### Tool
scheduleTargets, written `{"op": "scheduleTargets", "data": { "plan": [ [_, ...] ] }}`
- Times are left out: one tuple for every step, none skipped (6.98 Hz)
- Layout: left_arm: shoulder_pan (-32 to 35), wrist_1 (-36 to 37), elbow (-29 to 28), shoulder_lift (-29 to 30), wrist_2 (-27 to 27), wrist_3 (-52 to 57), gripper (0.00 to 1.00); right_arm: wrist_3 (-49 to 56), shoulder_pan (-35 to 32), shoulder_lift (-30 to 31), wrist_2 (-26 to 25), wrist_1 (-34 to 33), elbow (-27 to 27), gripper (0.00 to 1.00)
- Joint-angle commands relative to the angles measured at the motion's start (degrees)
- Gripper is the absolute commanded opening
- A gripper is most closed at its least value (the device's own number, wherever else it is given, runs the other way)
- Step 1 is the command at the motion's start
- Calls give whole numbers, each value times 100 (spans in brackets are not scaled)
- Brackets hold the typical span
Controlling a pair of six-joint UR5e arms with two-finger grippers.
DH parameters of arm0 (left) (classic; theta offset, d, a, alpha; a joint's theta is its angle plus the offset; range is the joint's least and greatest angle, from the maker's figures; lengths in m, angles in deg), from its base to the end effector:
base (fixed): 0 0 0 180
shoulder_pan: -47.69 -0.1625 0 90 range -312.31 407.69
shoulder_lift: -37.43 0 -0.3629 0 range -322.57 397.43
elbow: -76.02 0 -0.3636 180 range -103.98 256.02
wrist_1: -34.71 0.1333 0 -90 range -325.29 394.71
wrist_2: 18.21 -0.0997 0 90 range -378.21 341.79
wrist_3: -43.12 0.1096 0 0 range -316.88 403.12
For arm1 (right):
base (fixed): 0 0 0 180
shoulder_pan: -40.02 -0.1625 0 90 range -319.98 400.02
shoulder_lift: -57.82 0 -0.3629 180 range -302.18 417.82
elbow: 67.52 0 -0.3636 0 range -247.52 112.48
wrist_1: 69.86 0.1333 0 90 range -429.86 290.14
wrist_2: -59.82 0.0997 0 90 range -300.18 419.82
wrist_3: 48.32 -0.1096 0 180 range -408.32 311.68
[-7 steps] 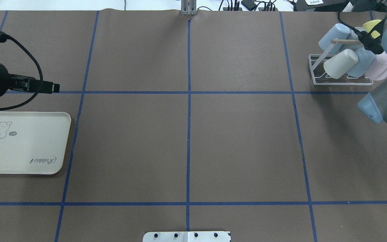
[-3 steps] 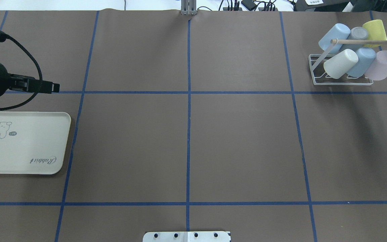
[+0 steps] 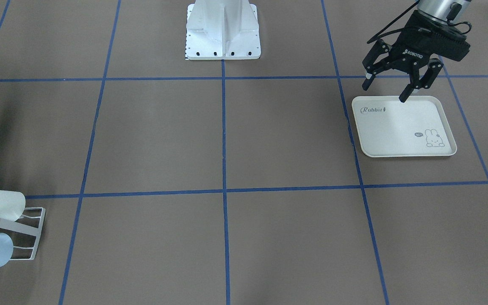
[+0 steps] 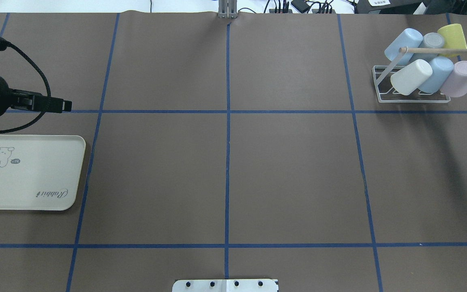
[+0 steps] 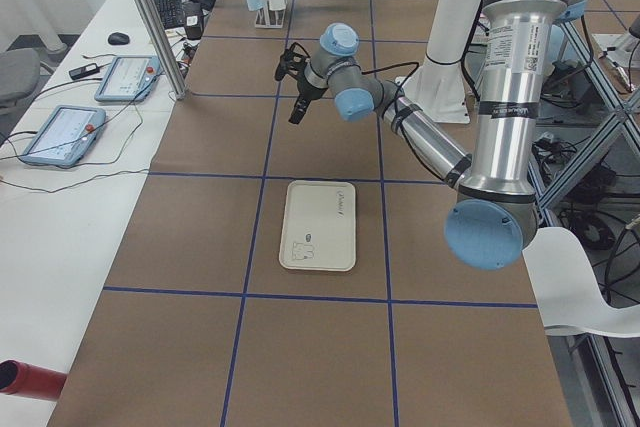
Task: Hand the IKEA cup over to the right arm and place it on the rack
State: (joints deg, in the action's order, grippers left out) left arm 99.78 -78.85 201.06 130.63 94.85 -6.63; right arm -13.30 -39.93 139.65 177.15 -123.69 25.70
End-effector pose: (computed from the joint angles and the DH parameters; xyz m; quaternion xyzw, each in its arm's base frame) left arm 0.2002 -0.4041 0.2596 0.2442 0.4722 0.0154 0.8469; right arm -0.0138 -0.5532 0.4420 0.4293 -0.1264 -0.4288 0.7848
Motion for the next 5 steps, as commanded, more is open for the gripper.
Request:
{"op": "scheduleTargets", "data": {
  "plan": [
    [21, 0, 3, -4, -3, 0, 100, -3121, -38, 96, 1103, 13, 478, 100],
    [30, 0, 3, -4, -3, 0, 100, -4020, -38, 104, 1273, -22, 531, 99],
    [30, 0, 3, -4, -3, 0, 100, -4951, -47, 252, 1440, 4, 618, 99],
    [30, 0, 3, -4, -3, 0, 100, -5222, -47, 776, 1416, -66, 697, 99],
    [30, 9, -5, -4, -3, 0, 100, -5259, -143, 1094, 1407, -345, 594, 99]
  ]
}}
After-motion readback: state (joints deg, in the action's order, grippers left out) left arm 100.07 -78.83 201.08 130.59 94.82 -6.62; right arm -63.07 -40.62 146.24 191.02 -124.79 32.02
